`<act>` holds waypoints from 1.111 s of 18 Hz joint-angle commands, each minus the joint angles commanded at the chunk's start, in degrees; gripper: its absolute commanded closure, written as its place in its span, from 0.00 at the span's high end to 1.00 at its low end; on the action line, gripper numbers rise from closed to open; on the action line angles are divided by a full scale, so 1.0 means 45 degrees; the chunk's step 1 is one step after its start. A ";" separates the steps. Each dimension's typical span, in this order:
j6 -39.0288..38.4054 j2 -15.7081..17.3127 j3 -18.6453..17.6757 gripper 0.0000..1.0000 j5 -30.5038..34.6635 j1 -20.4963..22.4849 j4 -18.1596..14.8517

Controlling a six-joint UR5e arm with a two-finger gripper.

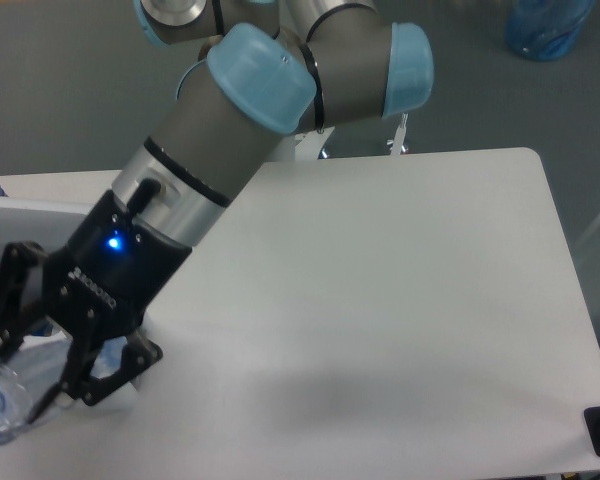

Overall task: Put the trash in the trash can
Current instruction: 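Swing the held bottle over the white bin and release it inside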

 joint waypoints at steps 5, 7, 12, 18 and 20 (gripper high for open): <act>-0.0178 0.0800 -0.1286 0.52 -0.1251 -0.0312 0.0058; -0.0119 0.1286 -0.2126 0.52 -0.1603 -0.0352 0.0312; 0.1185 0.1426 -0.3259 0.67 -0.1605 -0.0722 0.0410; 0.2945 0.2147 -0.5270 0.85 -0.1527 -0.0802 0.0449; 0.3201 0.2440 -0.5799 1.00 -0.1527 -0.0666 0.0449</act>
